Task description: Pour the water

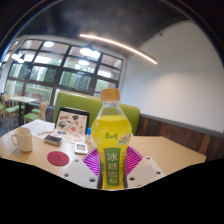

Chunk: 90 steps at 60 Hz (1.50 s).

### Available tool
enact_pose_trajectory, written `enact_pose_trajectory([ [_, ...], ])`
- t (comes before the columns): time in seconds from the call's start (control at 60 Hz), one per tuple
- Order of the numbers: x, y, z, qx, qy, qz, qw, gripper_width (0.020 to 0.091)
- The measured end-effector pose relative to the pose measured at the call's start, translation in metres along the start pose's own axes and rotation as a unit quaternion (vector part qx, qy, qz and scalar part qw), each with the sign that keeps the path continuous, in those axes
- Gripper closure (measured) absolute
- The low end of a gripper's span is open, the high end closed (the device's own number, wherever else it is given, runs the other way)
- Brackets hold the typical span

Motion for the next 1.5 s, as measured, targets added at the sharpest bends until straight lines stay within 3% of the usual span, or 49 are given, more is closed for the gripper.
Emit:
enact_pose_trajectory([
  [0.133,0.046,-0.015,0.061,-0.03,0.169,0.036,0.984,0.0829],
  [0.233,0.089,-0.026,0.112,-0.063,0.386,0.073,0.918,0.0831],
  [0.317,0.144,-0.036,0.113,-0.089,0.544,0.11,0.827,0.0831],
  [0.45,0.191,-0.044,0.089,-0.082,0.727,0.18,0.658,0.0831],
  [0.5,0.204,-0.051,0.072,-0.084,0.77,0.168,0.61,0.0829],
  [0.683,0.217,-0.056,0.076,-0.097,0.824,0.174,0.53,0.0829],
  [0.917,0.215,-0.062,0.093,-0.114,0.803,0.165,0.561,0.0829],
  [1.0,0.204,-0.069,0.114,-0.119,0.73,0.146,0.657,0.0828],
  [1.133,0.174,-0.074,0.139,-0.138,0.455,0.102,0.874,0.083],
  [1.233,0.17,-0.075,0.129,-0.13,0.169,0.107,0.971,0.0829],
  [1.25,0.161,-0.065,0.125,-0.142,0.119,0.1,0.978,0.083],
  [1.333,0.175,-0.075,0.09,-0.09,-0.078,0.128,0.985,0.0829],
  [1.4,0.186,-0.071,0.058,-0.073,-0.19,0.128,0.971,0.083],
  [1.433,0.185,-0.082,0.048,-0.046,-0.191,0.137,0.971,0.083],
  [1.5,0.192,-0.08,0.033,-0.034,-0.198,0.15,0.968,0.0831],
])
Point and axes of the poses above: the point between the fingertips, and its own axes, seen from behind it with the camera up: x to the left, z up, y backward, against the way the camera looks, the point moved 1 cm from there along y, backward, against the way the camera looks, and after that the axes turned 12 degrees about -x, right-handed, at the moved point
